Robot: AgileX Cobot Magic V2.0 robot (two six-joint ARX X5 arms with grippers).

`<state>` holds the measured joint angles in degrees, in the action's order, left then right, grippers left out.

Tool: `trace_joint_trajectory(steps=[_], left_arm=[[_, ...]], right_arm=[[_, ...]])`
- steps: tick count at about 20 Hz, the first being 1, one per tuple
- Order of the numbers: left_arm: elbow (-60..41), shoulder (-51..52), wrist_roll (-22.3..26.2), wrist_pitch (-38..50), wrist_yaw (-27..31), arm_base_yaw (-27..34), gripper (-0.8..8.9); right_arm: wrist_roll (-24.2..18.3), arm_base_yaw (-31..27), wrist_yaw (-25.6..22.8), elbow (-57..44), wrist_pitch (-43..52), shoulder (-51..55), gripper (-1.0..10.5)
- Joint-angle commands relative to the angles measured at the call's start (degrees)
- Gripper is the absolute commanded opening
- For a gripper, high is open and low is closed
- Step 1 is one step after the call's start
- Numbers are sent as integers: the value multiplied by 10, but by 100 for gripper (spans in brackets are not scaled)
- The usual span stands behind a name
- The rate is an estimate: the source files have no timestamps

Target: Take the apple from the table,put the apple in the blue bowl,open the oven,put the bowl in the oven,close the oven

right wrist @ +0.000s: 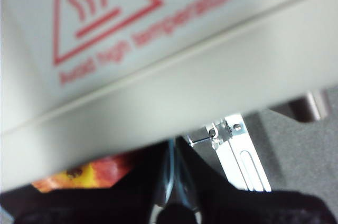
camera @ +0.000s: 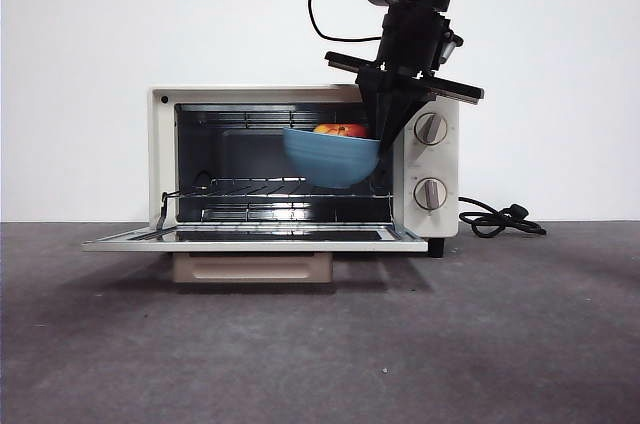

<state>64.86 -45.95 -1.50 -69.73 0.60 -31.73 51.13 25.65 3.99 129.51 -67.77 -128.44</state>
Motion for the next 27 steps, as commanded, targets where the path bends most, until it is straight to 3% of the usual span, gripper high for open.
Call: trace_joint_trajectory(steps=[1, 8, 12, 23, 27], left_arm=[[-4, 2, 6, 4, -2, -2, -5], [-4, 2, 7, 4, -2, -2, -5], [-4, 2, 7, 4, -2, -2, -5], [-4, 2, 17, 0, -2, -2, -5], [-4, 2, 17, -5, -2, -2, -5]], right_arm=[[8, 2, 6, 4, 3, -19, -12], [5, 6, 12, 4, 6, -26, 20], [-2, 6, 11, 4, 5, -26, 192], [-52, 29, -50, 5, 8, -20, 190], [-89, 29, -86, 5, 9, -4, 190]])
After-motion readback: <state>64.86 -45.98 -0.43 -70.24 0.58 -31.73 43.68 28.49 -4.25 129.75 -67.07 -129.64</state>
